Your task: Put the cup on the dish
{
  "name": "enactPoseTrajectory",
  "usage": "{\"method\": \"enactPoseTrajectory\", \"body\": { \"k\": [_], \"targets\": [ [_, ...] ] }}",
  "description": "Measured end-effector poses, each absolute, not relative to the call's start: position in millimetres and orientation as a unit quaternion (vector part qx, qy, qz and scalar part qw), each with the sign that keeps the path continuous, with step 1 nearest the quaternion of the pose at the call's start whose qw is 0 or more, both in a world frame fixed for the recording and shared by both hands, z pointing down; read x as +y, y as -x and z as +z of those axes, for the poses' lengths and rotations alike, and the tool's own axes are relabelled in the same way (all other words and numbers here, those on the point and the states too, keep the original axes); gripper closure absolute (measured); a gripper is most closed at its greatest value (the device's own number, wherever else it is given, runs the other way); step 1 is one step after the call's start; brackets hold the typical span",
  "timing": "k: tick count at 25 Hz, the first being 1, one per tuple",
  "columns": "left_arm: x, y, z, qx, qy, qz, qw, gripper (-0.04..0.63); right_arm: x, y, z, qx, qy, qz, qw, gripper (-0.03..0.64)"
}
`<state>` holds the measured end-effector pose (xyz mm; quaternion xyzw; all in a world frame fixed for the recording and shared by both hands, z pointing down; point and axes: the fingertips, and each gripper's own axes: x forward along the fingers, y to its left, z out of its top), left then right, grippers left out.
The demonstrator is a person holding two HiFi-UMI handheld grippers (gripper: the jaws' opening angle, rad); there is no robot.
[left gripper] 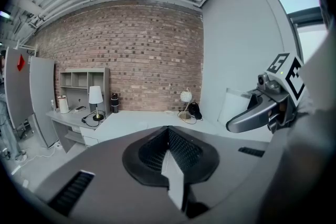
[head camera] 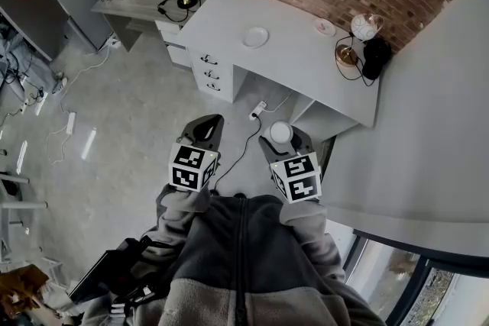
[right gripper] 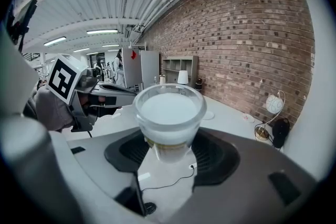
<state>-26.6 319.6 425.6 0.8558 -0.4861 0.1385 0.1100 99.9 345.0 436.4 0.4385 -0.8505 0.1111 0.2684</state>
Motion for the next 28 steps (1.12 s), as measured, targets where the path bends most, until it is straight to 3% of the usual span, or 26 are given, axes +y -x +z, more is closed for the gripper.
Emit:
{"method": "enactPoseTrajectory", "body": {
  "k": [28],
  "targets": [
    [252,12,449,-0.488,-0.852,0.151,0.108,0.591,283,-122,463,-0.848,-0.438,0.127,0.272,0.365]
  ]
}}
